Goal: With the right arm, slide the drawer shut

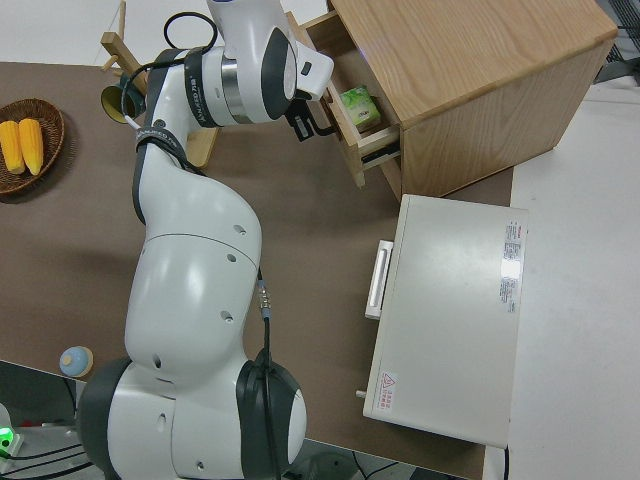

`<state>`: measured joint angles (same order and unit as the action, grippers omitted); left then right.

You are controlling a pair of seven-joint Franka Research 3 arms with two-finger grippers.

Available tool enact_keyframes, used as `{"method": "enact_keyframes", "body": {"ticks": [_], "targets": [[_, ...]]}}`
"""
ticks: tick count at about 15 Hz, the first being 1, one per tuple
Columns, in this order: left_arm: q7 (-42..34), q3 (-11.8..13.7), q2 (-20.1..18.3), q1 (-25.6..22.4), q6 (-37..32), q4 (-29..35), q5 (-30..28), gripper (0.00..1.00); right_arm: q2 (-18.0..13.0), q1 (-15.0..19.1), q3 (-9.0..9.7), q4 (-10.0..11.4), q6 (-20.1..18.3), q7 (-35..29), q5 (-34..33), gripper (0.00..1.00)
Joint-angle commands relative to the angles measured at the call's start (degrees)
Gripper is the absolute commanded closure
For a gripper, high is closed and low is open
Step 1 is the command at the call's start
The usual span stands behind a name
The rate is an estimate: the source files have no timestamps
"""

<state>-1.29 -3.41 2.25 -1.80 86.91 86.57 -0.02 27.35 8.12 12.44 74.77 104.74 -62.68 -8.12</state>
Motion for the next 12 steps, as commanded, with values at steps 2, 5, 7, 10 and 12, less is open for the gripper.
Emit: {"method": "enact_keyframes", "body": {"ticks": [2,5,7,10,12], "targets": [[-0.6,-0.4,0.7,-0.2,-1.1,-1.5,1.0,0.01,2.1,3.6,1.45,-3.5,0.7,3.4,-1.2,1.000],[-0.6,-0.4,0.7,-0.2,-1.1,-1.4,1.0,0.01,2.8,5.1,1.54,-3.9,2.0,4.5,-1.1,1.000],[-0.6,-0.4,0.7,-0.2,-1.1,-1.5,1.0,0.01,3.5,5.4,1.54,-4.4,2.8,4.5,-1.1,1.000],[-0.6,-0.4,0.7,-0.2,-1.1,-1.5,1.0,0.01,4.4,6.6,1.63,-5.7,2.8,4.9,-1.1,1.000],[-0.6,-0.4,0.7,-0.2,-1.1,-1.4,1.0,0.01,4.7,7.4,1.71,-5.9,2.8,5.9,-1.0,1.000]]}}
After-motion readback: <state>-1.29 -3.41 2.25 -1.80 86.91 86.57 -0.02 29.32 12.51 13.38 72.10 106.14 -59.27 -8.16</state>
